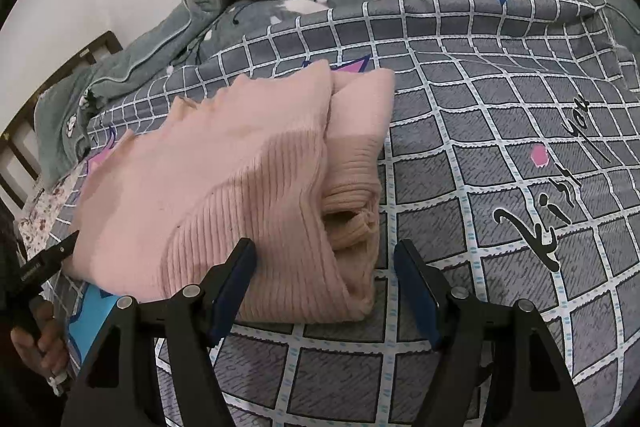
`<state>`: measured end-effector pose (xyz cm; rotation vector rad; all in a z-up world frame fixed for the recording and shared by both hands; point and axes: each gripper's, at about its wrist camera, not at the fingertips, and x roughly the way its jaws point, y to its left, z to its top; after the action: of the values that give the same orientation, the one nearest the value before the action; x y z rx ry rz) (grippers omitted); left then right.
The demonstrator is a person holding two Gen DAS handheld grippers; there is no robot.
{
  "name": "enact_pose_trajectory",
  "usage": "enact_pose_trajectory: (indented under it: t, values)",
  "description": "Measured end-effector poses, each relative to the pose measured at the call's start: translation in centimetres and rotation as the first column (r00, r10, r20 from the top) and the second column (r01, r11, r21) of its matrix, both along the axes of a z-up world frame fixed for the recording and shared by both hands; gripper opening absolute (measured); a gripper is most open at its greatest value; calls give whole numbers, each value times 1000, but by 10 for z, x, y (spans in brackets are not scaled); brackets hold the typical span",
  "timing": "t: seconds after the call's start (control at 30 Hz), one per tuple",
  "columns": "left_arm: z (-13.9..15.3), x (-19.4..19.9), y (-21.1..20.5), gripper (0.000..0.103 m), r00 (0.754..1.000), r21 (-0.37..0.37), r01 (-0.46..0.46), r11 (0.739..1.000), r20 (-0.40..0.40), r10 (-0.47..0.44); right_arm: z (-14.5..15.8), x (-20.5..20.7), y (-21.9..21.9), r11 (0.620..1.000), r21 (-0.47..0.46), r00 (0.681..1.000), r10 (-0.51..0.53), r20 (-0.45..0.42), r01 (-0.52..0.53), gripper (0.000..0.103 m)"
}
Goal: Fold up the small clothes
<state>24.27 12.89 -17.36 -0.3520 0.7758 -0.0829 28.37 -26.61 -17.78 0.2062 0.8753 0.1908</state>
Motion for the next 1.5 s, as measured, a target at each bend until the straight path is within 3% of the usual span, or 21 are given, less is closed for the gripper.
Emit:
enact_pose_trajectory:
  t: [0.17,0.37,0.47,0.6,0.7,0.77,0.83,1.13,1.5]
  values:
    - [-2,1,4,53,1000,-36,-6,999,-14,5,-1,-1,2,1000,-16,1000,-7,-2,7,70]
    - [-1,1,2,51,1000,-16,3,1000,-14,-3,-3,4,2,1000,-7,1000,4,-17,-5,69]
    - [-1,3,5,48,1000,-42,1,999,-23,-2,-4,11,1,1000,18,1000,7,-28,-7,69]
    - [-2,5,9,33,999,-85,-7,996,-35,4,-6,15,0,999,41,999,13,-35,-11,69]
    - [-4,5,10,28,1000,-114,-6,994,-31,3,-7,14,1,998,55,999,32,-23,-30,47]
    - [-5,4,11,26,1000,-132,-13,991,-26,10,-9,14,-1,995,93,999,44,-14,-43,23]
    - [-4,2,12,22,1000,-143,-10,990,-18,8,-9,15,-6,990,140,999,37,-16,-34,19]
    - [2,-5,21,14,1000,-240,-21,971,-19,17,3,3,-10,984,179,1000,6,25,-11,15]
    - [22,-44,10,13,999,-213,10,977,42,-1,20,-35,-18,982,187,999,10,45,-18,14]
